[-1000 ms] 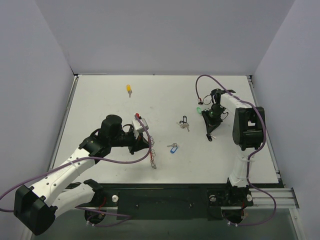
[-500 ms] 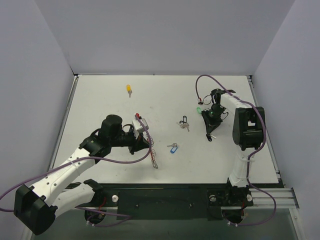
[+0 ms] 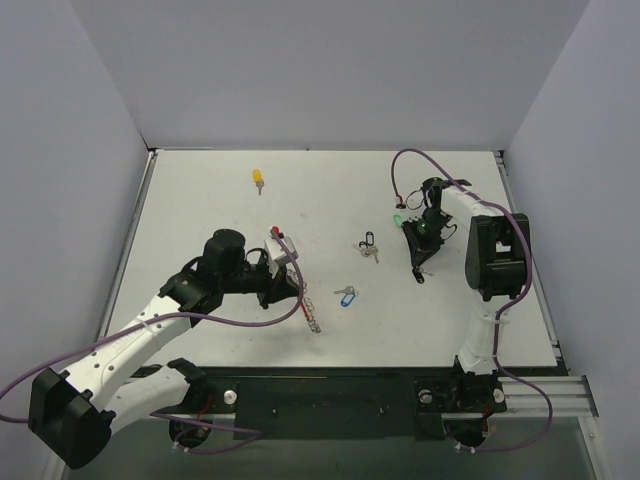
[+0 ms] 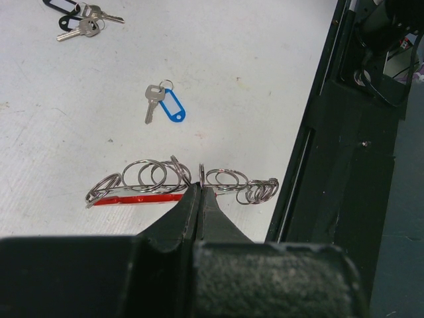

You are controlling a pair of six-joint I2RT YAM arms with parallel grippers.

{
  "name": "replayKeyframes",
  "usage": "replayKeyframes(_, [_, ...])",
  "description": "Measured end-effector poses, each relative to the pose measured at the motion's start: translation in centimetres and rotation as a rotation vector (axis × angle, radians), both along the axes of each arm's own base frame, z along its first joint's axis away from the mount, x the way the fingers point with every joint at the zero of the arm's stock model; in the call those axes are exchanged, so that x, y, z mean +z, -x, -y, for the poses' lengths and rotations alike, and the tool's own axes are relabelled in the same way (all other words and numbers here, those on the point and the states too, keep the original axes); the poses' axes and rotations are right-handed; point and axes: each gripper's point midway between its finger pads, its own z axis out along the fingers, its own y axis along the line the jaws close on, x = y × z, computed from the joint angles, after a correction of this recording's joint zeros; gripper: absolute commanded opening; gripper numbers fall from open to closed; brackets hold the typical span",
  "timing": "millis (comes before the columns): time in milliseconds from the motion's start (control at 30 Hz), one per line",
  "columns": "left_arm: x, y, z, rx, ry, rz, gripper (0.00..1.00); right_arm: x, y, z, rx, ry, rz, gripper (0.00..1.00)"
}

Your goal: Put the keys on the keyring

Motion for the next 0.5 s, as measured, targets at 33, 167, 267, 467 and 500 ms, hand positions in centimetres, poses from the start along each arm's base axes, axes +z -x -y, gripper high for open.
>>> replayKeyframes(33, [0.01,0.00,0.00,0.000,0.000,0.000,0.00,0.00,0.00,-0.01,0.000,0.000,0.000,0.16])
replayKeyframes(167, [-0.01,0.00,0.00,0.000,0.000,0.000,0.00,0.01,0.01,-0.05,-0.003,-0.003,-0.001,0.18])
replayKeyframes(267, [-0.01,0.02,0.02,-0.002,0.000,-0.001,0.00,0.03,0.01,-0.09,-0.004,-0.006,-0.001,0.19])
replayKeyframes(467, [0.00,0.08,0.05,-0.005,0.002,-0.002,0.00,0.21,-0.10,0.21,-0.015,-0.011,0.004,0.20])
replayKeyframes(500, [0.00,0.08,0.05,-0.005,0.002,-0.002,0.00,0.27,-0.13,0.24,-0.016,-0.012,0.006,0.20])
